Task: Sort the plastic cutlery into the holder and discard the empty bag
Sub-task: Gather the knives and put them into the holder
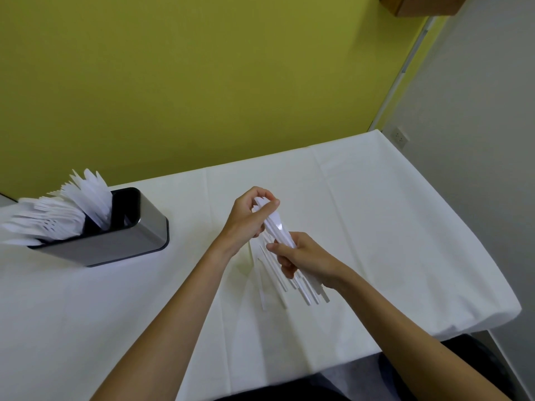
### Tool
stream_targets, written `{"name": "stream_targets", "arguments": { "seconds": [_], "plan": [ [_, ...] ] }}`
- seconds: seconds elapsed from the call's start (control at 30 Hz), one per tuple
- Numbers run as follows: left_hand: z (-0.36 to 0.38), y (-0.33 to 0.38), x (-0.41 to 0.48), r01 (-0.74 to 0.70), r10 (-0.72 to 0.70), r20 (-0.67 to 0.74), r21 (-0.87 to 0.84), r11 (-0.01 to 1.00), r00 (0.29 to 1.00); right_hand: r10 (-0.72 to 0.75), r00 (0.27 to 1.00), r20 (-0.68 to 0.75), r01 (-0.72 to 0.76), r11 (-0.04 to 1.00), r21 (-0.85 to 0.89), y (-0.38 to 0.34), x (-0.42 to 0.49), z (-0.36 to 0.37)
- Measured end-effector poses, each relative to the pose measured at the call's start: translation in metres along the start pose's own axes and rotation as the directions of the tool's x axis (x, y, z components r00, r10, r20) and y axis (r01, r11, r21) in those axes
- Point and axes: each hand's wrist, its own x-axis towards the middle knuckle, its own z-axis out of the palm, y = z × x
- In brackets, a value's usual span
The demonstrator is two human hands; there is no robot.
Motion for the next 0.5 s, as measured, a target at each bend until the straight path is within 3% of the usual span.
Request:
{"name": "stream_targets", "arguments": {
  "seconds": [0.1,0.27,0.5],
  "plan": [
    [0.0,0.001,0.001,-0.068,0.067,0.012,0.122,0.99,0.998,0.048,0.998,0.049,-0.042,0.991,-0.128,-0.003,-0.002,-0.001],
    [0.001,-0.002,0.001,-0.1,0.097,0.024,0.197,0.975,0.995,0.086,0.996,-0.019,-0.086,0.913,-0.4,-0.013,-0.004,-0.005],
    [0.006,0.006,-0.004,-0.083,0.075,0.046,0.217,0.973,0.996,0.074,0.996,-0.048,-0.087,0.915,-0.395,-0.016,-0.006,-0.006]
  ]
}}
